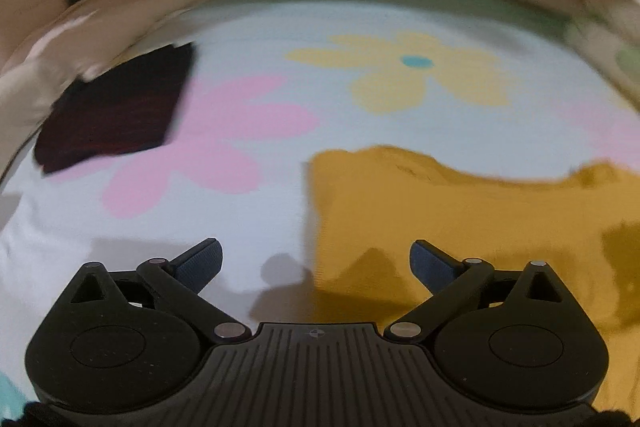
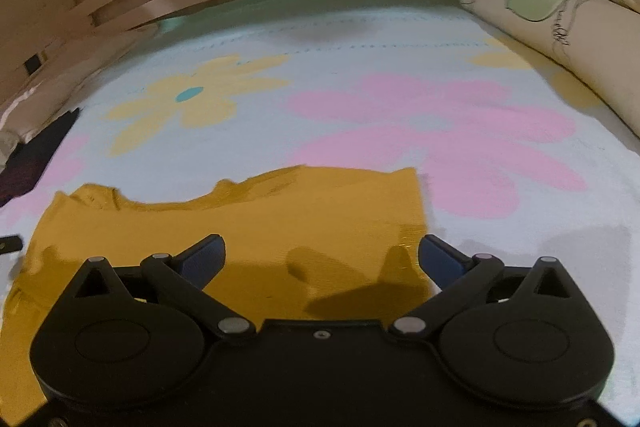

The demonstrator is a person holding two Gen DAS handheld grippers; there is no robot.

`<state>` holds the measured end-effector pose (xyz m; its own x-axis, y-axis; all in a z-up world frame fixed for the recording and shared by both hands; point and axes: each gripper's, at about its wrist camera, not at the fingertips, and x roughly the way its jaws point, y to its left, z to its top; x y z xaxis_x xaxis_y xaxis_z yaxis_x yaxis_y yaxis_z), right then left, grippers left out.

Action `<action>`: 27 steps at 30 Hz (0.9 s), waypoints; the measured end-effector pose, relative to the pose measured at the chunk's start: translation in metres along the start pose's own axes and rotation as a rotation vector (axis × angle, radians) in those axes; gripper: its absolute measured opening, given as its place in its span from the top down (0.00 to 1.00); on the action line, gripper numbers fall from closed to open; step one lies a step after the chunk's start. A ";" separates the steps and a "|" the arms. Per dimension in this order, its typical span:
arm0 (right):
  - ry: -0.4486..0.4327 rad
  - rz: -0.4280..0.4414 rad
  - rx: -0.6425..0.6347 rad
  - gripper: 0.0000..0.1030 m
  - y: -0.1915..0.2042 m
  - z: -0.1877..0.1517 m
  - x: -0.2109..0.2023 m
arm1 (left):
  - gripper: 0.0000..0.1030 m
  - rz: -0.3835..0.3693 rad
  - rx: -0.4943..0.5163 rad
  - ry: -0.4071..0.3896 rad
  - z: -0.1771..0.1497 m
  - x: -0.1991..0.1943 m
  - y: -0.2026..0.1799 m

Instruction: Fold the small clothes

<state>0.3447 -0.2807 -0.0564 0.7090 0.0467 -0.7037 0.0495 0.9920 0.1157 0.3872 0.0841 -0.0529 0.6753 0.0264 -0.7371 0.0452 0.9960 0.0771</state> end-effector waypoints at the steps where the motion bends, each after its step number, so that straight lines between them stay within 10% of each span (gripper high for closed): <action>1: 0.014 0.006 -0.017 0.00 0.004 -0.001 0.003 | 0.01 0.011 0.032 0.010 0.000 0.005 -0.006; 9: 0.115 -0.017 -0.177 0.00 0.030 -0.018 0.023 | 0.00 -0.003 -0.081 0.060 -0.017 0.023 0.018; 27: -0.003 -0.041 -0.199 0.00 0.033 -0.040 0.018 | 0.01 -0.025 -0.097 0.092 -0.015 0.016 0.014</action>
<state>0.3307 -0.2423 -0.0930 0.7111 0.0054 -0.7030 -0.0612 0.9966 -0.0543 0.3876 0.0998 -0.0741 0.6039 0.0052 -0.7970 -0.0134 0.9999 -0.0036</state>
